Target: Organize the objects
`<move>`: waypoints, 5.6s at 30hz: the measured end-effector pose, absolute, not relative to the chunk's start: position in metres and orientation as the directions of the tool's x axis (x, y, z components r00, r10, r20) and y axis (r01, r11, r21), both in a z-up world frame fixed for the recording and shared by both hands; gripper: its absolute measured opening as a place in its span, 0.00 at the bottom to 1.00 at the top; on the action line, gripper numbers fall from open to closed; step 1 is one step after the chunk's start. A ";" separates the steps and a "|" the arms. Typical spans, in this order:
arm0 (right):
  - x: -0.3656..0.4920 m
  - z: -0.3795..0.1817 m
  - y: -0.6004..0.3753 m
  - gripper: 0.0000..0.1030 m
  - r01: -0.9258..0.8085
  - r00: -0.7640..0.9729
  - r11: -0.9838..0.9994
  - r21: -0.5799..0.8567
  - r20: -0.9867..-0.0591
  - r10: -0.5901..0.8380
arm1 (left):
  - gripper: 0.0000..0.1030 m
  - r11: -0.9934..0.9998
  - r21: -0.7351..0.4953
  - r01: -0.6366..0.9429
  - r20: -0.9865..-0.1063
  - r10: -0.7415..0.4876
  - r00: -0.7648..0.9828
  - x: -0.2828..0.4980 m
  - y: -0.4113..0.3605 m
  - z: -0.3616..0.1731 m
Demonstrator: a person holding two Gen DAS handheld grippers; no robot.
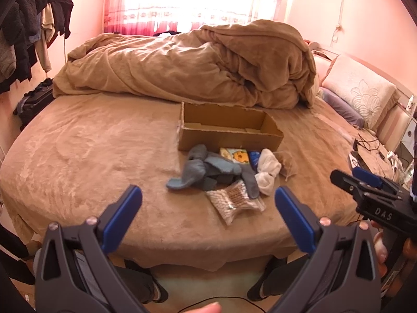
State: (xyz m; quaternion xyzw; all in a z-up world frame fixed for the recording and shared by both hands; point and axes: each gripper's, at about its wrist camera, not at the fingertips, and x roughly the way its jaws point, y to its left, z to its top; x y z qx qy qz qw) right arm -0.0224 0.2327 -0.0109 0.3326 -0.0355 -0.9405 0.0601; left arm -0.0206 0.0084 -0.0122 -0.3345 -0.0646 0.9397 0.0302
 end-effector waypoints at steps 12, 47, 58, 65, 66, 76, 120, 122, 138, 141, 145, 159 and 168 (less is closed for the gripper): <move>-0.054 -0.016 0.242 0.80 0.073 -0.766 -0.995 0.072 -0.634 -0.103 | 0.98 -0.986 -0.149 -0.075 -0.643 0.154 -0.750 -0.067 0.013 -0.031; -0.177 -0.118 0.275 0.44 0.086 -0.632 -0.985 0.148 -0.757 -0.168 | 0.43 -0.954 -0.280 -0.105 -0.733 0.283 -0.618 -0.193 -0.007 -0.139; -0.155 -0.066 0.277 0.43 0.082 -0.705 -0.988 0.131 -0.693 -0.151 | 0.42 -0.953 -0.275 -0.127 -0.652 0.282 -0.704 -0.152 -0.004 -0.064; -0.150 -0.024 0.276 0.43 0.105 -0.733 -0.985 0.138 -0.659 -0.170 | 0.43 -0.952 -0.260 -0.161 -0.601 0.290 -0.745 -0.156 0.010 -0.013; -0.151 -0.019 0.275 0.43 0.110 -0.736 -0.984 0.140 -0.654 -0.175 | 0.42 -0.951 -0.260 -0.166 -0.593 0.293 -0.751 -0.159 0.011 -0.005; -0.191 0.000 0.260 0.43 0.173 -0.740 -0.974 0.149 -0.633 -0.228 | 0.43 -0.957 -0.246 -0.156 -0.624 0.280 -0.730 -0.214 0.032 -0.008; -0.217 -0.031 0.259 0.69 0.124 -0.737 -0.978 0.166 -0.645 -0.203 | 0.90 -0.976 -0.189 -0.109 -0.673 0.209 -0.710 -0.221 0.053 -0.031; -0.201 -0.020 0.261 0.69 0.133 -0.744 -0.976 0.170 -0.634 -0.212 | 0.91 -0.974 -0.197 -0.111 -0.659 0.215 -0.721 -0.206 0.049 -0.021; -0.079 0.024 0.251 0.69 0.173 -0.798 -0.977 0.126 -0.563 -0.214 | 0.93 -0.978 -0.136 -0.155 -0.622 0.206 -0.755 -0.088 0.052 -0.001; -0.066 0.017 0.251 0.69 0.176 -0.794 -0.976 0.124 -0.568 -0.216 | 0.93 -0.982 -0.131 -0.139 -0.656 0.190 -0.730 -0.085 0.048 -0.025; -0.059 0.000 0.251 0.69 0.175 -0.775 -0.976 0.129 -0.594 -0.218 | 0.93 -0.984 -0.142 -0.105 -0.705 0.175 -0.687 -0.087 0.041 -0.057; -0.084 -0.061 0.244 0.69 0.172 -0.696 -0.973 0.154 -0.680 -0.231 | 0.93 -0.980 -0.173 -0.098 -0.771 0.197 -0.606 -0.105 0.043 -0.121; -0.118 -0.094 0.235 0.69 0.180 -0.652 -0.969 0.170 -0.717 -0.247 | 0.93 -0.971 -0.206 -0.118 -0.805 0.237 -0.543 -0.130 0.054 -0.162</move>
